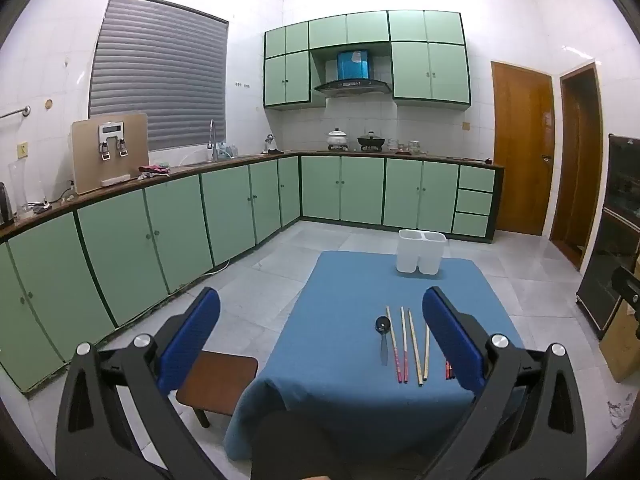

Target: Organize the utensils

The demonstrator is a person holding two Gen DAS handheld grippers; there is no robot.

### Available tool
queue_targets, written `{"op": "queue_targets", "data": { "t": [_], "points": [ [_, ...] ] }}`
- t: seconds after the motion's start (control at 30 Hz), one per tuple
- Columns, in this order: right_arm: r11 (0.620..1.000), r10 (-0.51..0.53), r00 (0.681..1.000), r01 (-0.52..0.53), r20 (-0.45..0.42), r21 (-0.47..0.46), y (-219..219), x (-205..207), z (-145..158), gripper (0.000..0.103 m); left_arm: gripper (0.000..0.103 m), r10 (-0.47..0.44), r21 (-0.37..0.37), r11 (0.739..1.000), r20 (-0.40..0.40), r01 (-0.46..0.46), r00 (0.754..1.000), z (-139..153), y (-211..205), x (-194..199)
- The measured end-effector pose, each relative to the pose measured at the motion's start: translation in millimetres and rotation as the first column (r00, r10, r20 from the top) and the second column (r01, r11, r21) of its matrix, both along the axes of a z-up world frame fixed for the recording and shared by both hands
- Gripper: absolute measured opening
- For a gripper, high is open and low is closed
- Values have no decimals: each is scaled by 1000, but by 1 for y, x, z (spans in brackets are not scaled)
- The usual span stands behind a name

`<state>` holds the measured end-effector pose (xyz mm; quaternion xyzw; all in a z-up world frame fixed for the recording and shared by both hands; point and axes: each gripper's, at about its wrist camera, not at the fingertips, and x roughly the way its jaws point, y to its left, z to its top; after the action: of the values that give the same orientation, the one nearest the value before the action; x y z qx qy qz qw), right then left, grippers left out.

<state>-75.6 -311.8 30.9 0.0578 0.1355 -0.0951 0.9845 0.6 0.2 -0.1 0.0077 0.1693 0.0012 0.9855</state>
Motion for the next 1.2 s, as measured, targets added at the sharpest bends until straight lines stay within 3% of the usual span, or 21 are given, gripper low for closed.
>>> {"op": "queue_targets", "data": {
  "t": [1.2],
  "points": [
    [1000,-12,1000,12,1,-5,2,3,7,97,98,-4,3,1000,13,4,1000,9,-3,-3]
  ]
}}
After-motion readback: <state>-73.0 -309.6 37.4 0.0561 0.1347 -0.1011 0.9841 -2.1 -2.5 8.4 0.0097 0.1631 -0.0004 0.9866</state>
